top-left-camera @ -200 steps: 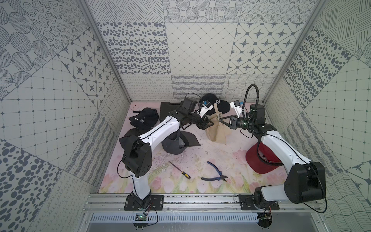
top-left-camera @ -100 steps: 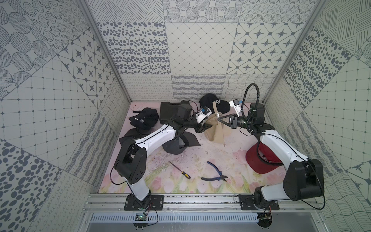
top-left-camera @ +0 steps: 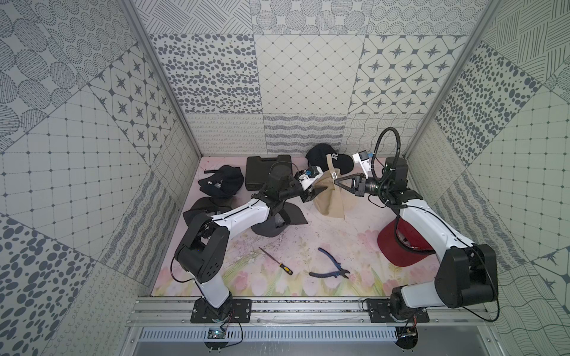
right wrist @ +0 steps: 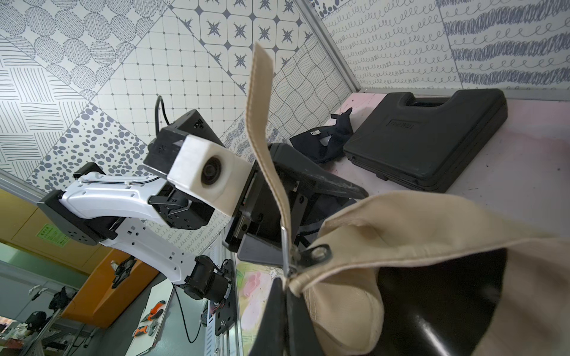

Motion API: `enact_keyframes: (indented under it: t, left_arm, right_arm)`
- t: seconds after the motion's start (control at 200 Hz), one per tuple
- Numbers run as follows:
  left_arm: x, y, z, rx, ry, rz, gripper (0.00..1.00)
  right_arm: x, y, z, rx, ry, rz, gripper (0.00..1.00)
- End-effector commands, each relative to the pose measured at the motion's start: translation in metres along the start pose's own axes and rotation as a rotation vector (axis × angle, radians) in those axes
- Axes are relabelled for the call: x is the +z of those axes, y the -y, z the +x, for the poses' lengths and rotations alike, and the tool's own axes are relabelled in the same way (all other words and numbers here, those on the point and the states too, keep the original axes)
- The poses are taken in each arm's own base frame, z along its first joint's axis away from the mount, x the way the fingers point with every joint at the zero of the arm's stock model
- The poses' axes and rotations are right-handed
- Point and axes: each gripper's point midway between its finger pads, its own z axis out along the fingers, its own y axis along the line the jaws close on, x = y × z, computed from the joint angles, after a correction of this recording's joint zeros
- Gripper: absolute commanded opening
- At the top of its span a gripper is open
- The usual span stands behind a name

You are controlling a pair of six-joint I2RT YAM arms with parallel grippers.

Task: Open the adjustable buckle of the baseball cap
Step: Pull the adjustable strap on the baseball cap.

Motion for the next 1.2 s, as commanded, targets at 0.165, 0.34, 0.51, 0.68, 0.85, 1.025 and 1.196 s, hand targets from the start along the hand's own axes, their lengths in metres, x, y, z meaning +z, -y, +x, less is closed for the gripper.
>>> enact_keyframes:
  t: [0.165,0.34,0.51,0.68,0.85,1.025,1.196]
  left_arm:
    - [-0.005,0.003,-0.049,0.157,0.134,-0.035,0.57]
    - [-0.001,0.012,-0.051,0.169,0.139,0.006,0.54]
    - [0.004,0.012,-0.049,0.168,0.123,0.022,0.47]
    - [0.006,0.015,-0.049,0.168,0.123,0.036,0.39]
    - [0.007,0.019,-0.046,0.173,0.108,0.064,0.35]
    - [0.009,0.028,-0.036,0.182,0.091,0.109,0.37]
    - [0.011,0.031,-0.034,0.186,0.081,0.140,0.37]
  right_arm:
    - [0.003,-0.001,-0.003,-0.030,0.007,-0.030,0.00]
    - [0.004,0.000,-0.004,-0.029,0.009,-0.030,0.00]
    - [0.003,-0.003,-0.004,-0.033,0.012,-0.032,0.00]
    - [0.003,-0.002,-0.003,-0.028,0.010,-0.031,0.00]
    - [0.003,-0.003,-0.004,-0.032,0.012,-0.033,0.00]
    - [0.003,-0.003,-0.005,-0.032,0.013,-0.032,0.00]
    - [0.003,-0.003,-0.006,-0.033,0.013,-0.033,0.00]
